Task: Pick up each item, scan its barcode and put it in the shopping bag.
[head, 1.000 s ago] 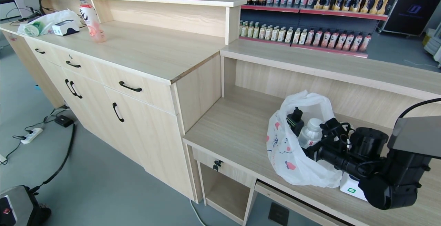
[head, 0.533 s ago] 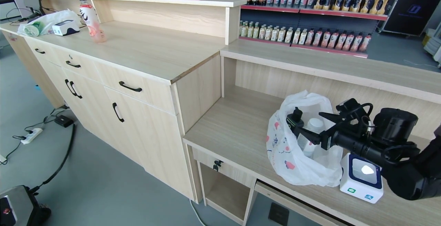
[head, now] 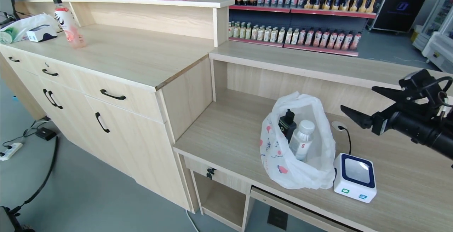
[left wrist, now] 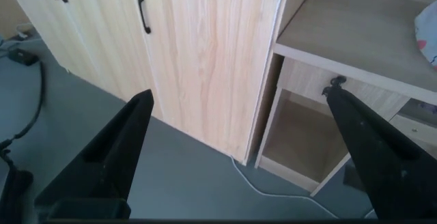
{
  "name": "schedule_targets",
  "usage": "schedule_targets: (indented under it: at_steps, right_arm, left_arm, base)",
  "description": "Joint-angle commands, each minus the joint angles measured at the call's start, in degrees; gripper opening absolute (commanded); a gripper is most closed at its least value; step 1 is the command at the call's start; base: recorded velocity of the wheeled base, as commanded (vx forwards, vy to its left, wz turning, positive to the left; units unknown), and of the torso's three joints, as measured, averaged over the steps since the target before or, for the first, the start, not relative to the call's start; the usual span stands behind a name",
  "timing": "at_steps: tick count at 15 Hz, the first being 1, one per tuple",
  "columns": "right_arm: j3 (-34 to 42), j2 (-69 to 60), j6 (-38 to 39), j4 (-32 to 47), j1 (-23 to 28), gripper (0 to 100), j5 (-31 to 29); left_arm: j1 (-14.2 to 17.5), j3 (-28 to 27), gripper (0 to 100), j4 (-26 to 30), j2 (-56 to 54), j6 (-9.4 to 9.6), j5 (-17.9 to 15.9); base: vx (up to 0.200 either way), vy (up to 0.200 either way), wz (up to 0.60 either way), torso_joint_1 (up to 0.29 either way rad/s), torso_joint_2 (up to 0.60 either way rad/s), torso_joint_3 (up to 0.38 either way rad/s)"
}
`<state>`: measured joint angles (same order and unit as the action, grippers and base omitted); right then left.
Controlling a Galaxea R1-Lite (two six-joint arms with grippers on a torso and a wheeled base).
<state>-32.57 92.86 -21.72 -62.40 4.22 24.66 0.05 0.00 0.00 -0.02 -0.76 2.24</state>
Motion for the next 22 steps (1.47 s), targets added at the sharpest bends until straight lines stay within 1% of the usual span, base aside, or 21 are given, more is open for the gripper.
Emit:
schedule_targets:
  at_steps: [1,2,3,4,5,7,8,10,11,12,14,16,17,18,19,21,22]
  right_arm:
    - [-5.40,-10.77,0.01,10.37,4.31,100,-2.43]
    - [-8.12,-13.93,0.98,19.78,5.80,100,-5.85]
    - [-9.53,-15.51,2.04,24.52,6.68,100,-7.44]
    - [-13.04,-18.76,4.23,34.63,9.05,100,-10.07]
    - [-14.98,-21.22,5.38,40.96,10.20,100,-10.95]
    - [-15.50,-26.15,6.17,47.99,12.31,100,-11.04]
    - [-13.48,-30.63,6.61,51.24,12.39,100,-11.04]
    - [-8.38,-37.75,6.61,54.93,12.31,100,-11.13]
    - [-4.25,-41.35,6.43,54.76,11.60,100,-11.21]
    - [1.46,-45.13,6.87,54.14,10.55,100,-10.95]
    - [15.43,-52.95,9.51,48.96,9.76,100,-11.13]
    - [32.57,-63.94,10.74,41.40,8.09,100,-11.21]
    - [32.57,-70.97,11.97,49.66,6.15,100,-12.27]
    - [32.57,-77.56,12.93,60.21,5.54,100,-16.84]
    - [32.57,-82.31,14.78,60.38,3.96,100,-20.18]
    - [32.57,-87.67,16.19,59.85,1.23,100,-20.71]
    - [32.57,-87.32,16.63,60.47,0.79,100,-21.32]
  left_arm:
    - [0.04,0.00,100,0.00,0.02,-0.04,-0.05]
    - [0.04,0.00,100,0.00,0.02,-0.04,-0.05]
    - [0.04,0.00,100,0.00,0.02,-0.04,0.04]
    - [0.04,0.00,100,0.00,0.02,-0.04,-0.05]
    - [0.04,0.00,100,0.00,0.02,-0.04,-0.05]
    - [0.04,0.00,100,0.00,0.02,-0.04,-0.05]
    - [0.04,0.00,100,0.00,0.02,-0.04,0.04]
    - [0.04,0.00,100,0.00,0.02,-0.04,0.04]
    - [0.04,0.00,100,0.00,0.02,-0.04,-0.05]
    - [0.04,0.00,100,0.00,0.02,-0.04,0.04]
    - [0.04,0.00,100,0.00,0.02,-0.04,-0.05]
    - [0.04,0.00,100,0.00,0.02,-0.04,-0.05]
    - [0.04,0.00,100,0.00,0.02,-0.04,0.04]
    - [0.04,0.00,100,0.00,0.02,-0.04,-0.05]
    - [0.04,0.00,100,0.00,0.02,-0.04,0.04]
    - [0.04,0.00,100,0.00,0.02,-0.04,-0.05]
    - [0.04,0.00,100,0.00,0.02,-0.04,-0.05]
  base:
    - [0.000,0.000,-0.60,0.002,0.00,0.002]
    - [0.000,0.000,-0.60,0.002,0.00,0.002]
    - [0.000,0.000,-0.60,-0.002,0.00,0.002]
    - [0.000,0.000,-0.60,0.007,0.00,0.007]
    - [0.000,0.000,-0.60,-0.002,0.01,0.007]
    - [0.000,0.000,-0.60,0.005,0.00,0.000]
    - [0.000,0.000,-0.60,0.002,0.00,0.007]
    - [0.000,0.000,-0.60,0.002,0.00,0.002]
    - [0.000,0.000,-0.60,-0.002,-0.01,-0.002]
    - [0.000,0.000,-0.60,0.002,0.00,0.002]
    - [0.000,0.000,0.00,0.000,0.00,0.000]
    - [0.000,0.000,0.00,0.000,0.00,0.000]
    - [0.000,0.000,0.00,0.000,0.00,0.000]
    - [0.000,0.000,0.00,0.000,0.00,0.000]
    - [0.000,0.000,0.00,0.000,0.00,0.000]
    - [0.000,0.000,0.00,0.000,0.00,0.000]
    - [0.000,0.000,0.00,0.000,0.00,0.000]
